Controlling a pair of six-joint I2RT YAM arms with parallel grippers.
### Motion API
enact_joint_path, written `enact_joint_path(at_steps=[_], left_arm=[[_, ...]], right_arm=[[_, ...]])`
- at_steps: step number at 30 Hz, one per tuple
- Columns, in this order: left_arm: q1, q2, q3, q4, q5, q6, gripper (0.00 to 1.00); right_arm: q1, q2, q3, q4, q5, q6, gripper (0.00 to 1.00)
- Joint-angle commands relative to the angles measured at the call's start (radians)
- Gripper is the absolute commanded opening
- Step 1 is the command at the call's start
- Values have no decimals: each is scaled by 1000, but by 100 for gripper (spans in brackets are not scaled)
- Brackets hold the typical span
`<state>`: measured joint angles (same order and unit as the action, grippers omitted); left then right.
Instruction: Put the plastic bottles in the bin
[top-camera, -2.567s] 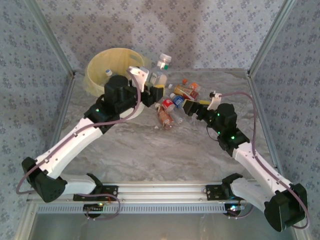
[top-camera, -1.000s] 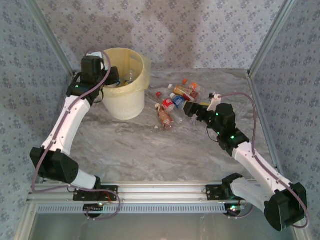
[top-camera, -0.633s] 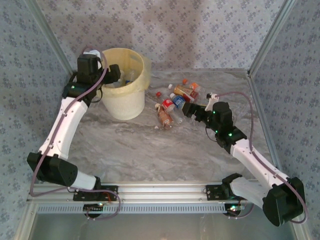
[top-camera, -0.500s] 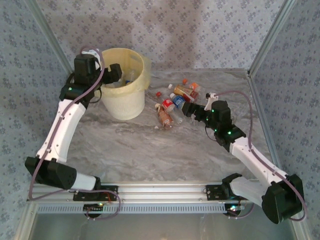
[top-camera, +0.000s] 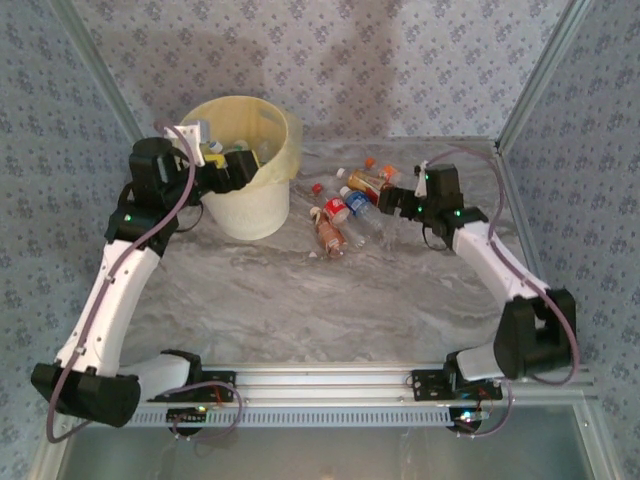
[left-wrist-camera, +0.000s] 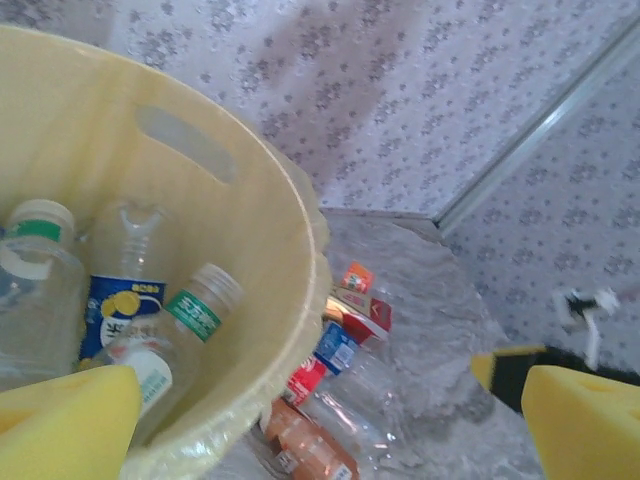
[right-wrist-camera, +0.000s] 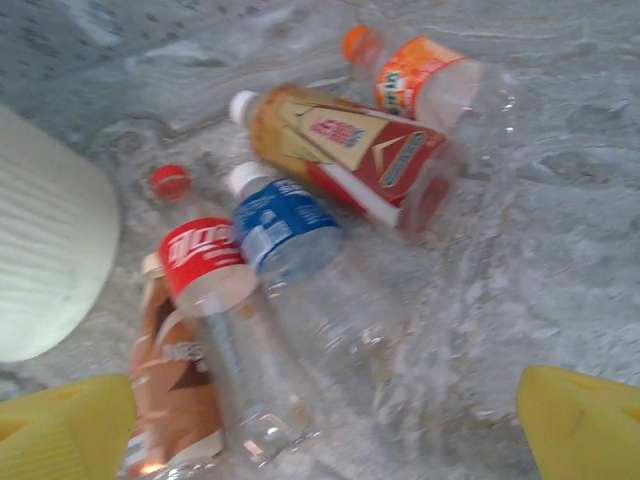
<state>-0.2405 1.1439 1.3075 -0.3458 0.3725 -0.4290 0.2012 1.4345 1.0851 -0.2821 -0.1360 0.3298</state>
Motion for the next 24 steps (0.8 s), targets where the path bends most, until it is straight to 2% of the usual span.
enact_joint_path(at_steps=[1,8,16,24], left_arm=[[-8,-58,-58,60,69,-22,98],[-9,-107,-108,15,24,-1,98],[-10,-108,-116,3,0,19,98],[-9,-90,-113,-5,-30,42,98]], right_arm=[[-45,119,126,-148,-18,-97,98],[-132,433,455,-276,-27,-157,93],[-136,712,796,-371,-51,-224,83],[-134,925,1067,-427,-111,-232,81]])
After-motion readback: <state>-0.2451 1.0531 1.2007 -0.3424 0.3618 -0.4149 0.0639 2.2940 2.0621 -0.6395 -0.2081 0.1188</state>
